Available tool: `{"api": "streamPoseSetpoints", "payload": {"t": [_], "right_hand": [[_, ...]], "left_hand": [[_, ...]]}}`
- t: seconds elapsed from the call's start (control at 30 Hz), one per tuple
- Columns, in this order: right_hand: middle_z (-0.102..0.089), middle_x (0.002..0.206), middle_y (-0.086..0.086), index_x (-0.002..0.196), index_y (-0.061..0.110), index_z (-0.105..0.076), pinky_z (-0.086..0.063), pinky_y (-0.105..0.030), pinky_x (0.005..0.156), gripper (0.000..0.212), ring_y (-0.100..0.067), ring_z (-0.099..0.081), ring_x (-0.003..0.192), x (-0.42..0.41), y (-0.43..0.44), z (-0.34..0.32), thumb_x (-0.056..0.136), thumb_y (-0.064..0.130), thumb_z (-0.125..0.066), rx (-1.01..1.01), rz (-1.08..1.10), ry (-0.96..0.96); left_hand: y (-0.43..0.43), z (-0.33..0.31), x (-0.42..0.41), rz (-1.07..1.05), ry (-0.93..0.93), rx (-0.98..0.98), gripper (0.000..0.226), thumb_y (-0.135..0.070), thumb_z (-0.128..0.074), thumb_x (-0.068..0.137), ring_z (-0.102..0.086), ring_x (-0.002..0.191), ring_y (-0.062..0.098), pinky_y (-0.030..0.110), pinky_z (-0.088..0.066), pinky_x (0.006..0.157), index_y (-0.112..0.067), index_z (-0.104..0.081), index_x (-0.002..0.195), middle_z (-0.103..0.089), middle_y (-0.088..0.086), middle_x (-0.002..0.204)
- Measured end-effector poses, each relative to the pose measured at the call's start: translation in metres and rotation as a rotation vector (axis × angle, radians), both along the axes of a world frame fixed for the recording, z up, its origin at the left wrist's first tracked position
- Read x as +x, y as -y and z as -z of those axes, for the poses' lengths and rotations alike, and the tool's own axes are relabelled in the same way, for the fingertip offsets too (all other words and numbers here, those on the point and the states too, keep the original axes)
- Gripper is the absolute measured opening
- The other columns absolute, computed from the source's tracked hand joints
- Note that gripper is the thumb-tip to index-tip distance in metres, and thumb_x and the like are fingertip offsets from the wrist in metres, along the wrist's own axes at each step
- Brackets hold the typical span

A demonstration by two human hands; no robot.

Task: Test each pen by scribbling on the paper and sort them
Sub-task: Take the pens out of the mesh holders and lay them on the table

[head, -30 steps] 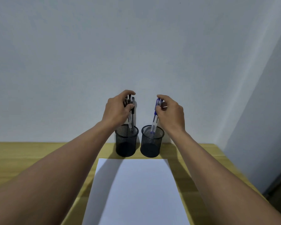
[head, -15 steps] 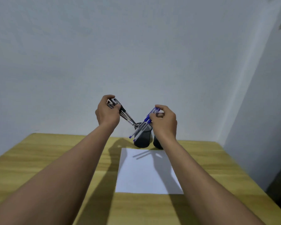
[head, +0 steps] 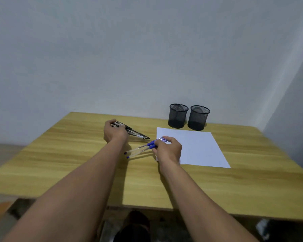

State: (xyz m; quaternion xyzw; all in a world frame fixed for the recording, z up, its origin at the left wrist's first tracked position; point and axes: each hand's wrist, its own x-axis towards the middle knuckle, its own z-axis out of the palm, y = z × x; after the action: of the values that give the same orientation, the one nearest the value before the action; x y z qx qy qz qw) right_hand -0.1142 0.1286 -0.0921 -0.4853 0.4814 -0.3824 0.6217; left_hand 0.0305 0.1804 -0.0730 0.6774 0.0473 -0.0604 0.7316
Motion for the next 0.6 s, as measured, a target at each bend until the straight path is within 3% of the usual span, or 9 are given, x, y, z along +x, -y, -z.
{"api": "streamPoseSetpoints", "payload": {"t": [0.17,0.27,0.4,0.5,0.6], "right_hand": [[-0.070,0.086,0.000,0.093,0.029,-0.066,-0.064,-0.040,0.079,0.023,-0.020,-0.074,0.081,0.005,-0.012,0.015,0.081,0.014,-0.078,-0.009,-0.077,-0.124],[-0.073,0.086,0.000,0.089,0.029,-0.066,-0.064,-0.041,0.079,0.020,-0.021,-0.075,0.079,0.010,-0.016,0.016,0.078,0.021,-0.081,-0.067,-0.112,-0.205],[-0.071,0.101,0.003,0.109,0.021,-0.069,-0.058,-0.037,0.083,0.030,-0.019,-0.070,0.088,0.007,-0.017,0.010,0.083,0.032,-0.080,-0.219,-0.214,-0.354],[-0.066,0.108,-0.001,0.122,0.017,-0.067,-0.054,-0.034,0.079,0.037,-0.019,-0.065,0.092,0.000,-0.015,0.003,0.089,0.031,-0.076,-0.323,-0.303,-0.455],[-0.069,0.114,-0.005,0.121,0.016,-0.068,-0.059,-0.041,0.087,0.033,-0.022,-0.066,0.097,-0.005,-0.016,-0.007,0.089,0.023,-0.075,-0.418,-0.345,-0.524]], "left_hand": [[-0.001,0.011,0.007,-0.011,-0.149,-0.025,0.032,-0.005,-0.075,0.080,-0.068,0.091,0.030,0.038,-0.060,0.082,-0.027,-0.063,0.100,-0.068,0.009,0.109],[-0.002,0.012,0.013,-0.002,-0.149,0.034,0.032,-0.007,-0.072,0.081,-0.064,0.090,0.028,0.031,-0.055,0.084,-0.024,-0.063,0.106,-0.067,0.009,0.112],[-0.004,0.011,0.018,0.058,-0.140,0.207,0.034,-0.010,-0.070,0.081,-0.066,0.098,0.030,0.032,-0.055,0.084,-0.014,-0.068,0.114,-0.068,0.010,0.115],[-0.008,0.003,0.017,0.114,-0.106,0.403,0.028,-0.015,-0.076,0.076,-0.067,0.090,0.029,0.032,-0.055,0.071,-0.005,-0.070,0.102,-0.070,0.011,0.105],[-0.011,-0.006,0.015,0.194,-0.025,0.584,0.027,-0.020,-0.078,0.078,-0.060,0.084,0.027,0.031,-0.045,0.062,-0.004,-0.064,0.095,-0.065,0.011,0.098]]}}
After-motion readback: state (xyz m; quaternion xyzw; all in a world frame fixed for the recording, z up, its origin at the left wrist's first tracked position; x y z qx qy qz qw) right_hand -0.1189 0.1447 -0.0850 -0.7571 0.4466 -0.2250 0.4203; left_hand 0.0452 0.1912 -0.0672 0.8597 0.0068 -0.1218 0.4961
